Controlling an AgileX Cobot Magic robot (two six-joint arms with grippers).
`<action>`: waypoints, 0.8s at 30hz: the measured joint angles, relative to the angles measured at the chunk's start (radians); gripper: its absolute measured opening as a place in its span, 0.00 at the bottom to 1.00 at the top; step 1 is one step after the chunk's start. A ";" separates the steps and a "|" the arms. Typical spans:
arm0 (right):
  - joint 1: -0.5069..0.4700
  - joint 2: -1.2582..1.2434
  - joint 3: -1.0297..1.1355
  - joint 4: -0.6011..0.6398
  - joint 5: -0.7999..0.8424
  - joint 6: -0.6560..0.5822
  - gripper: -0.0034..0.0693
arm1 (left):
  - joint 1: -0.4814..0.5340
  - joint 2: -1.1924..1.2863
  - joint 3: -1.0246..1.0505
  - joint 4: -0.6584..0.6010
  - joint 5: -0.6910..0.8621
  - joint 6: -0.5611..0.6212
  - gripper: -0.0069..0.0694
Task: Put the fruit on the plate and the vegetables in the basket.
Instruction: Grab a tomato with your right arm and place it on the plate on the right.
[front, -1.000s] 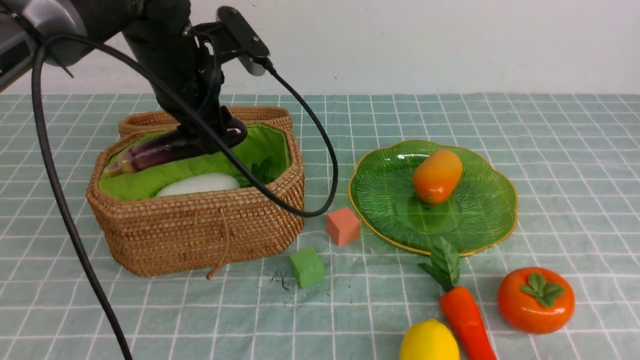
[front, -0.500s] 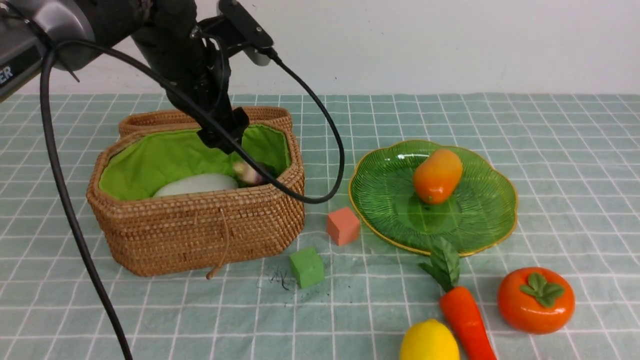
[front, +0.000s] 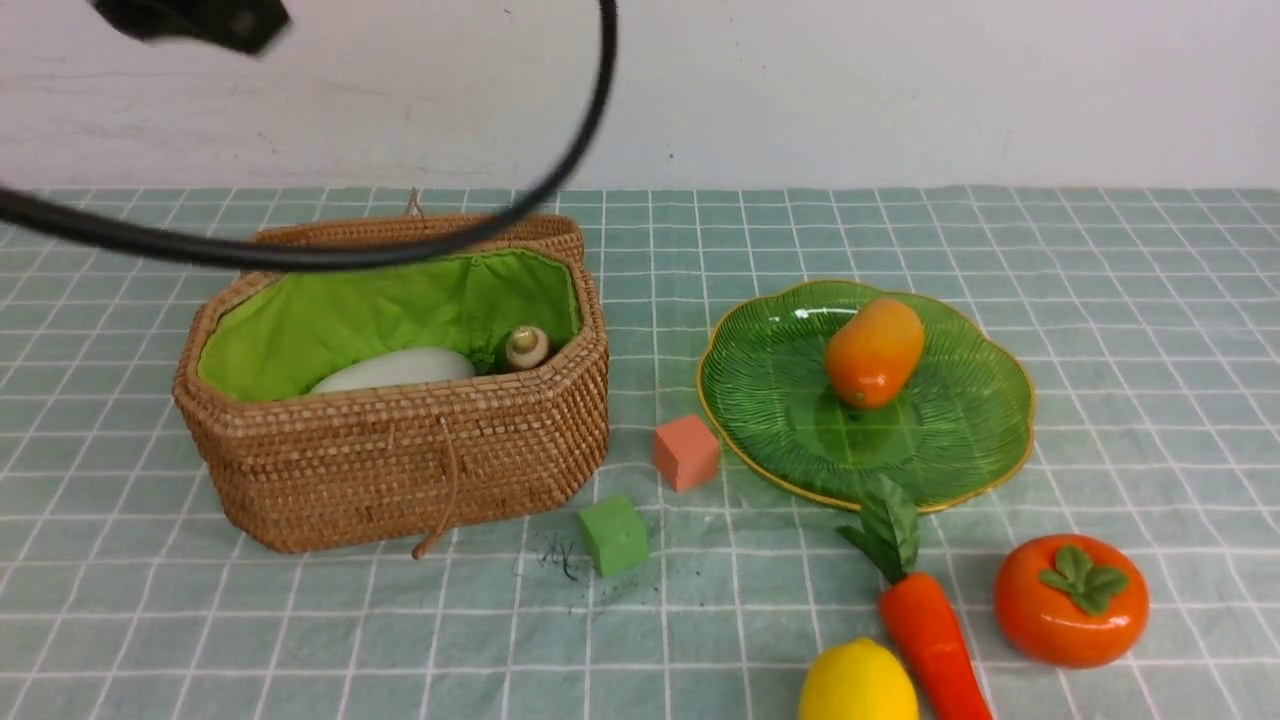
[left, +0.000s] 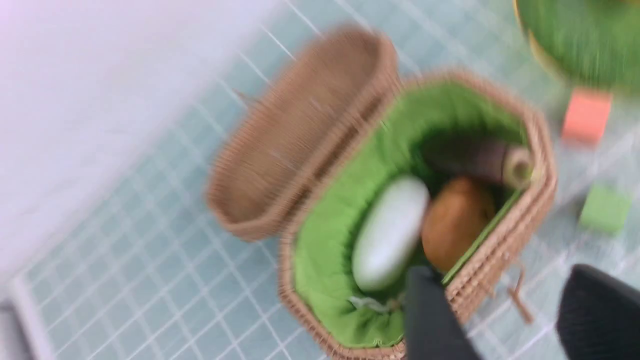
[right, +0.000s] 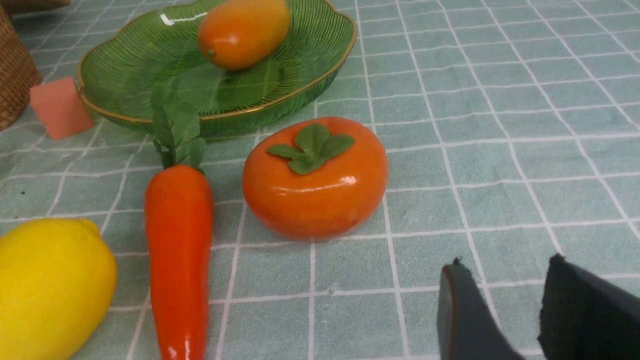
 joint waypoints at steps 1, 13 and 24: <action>0.000 0.000 0.000 0.000 0.000 0.000 0.38 | 0.000 -0.075 0.013 0.014 0.000 -0.045 0.43; 0.000 0.000 0.000 0.000 0.000 0.000 0.38 | 0.000 -0.746 0.720 0.115 -0.002 -0.368 0.15; 0.000 0.000 0.000 0.000 0.000 0.000 0.38 | 0.000 -1.028 1.183 0.091 -0.136 -0.502 0.07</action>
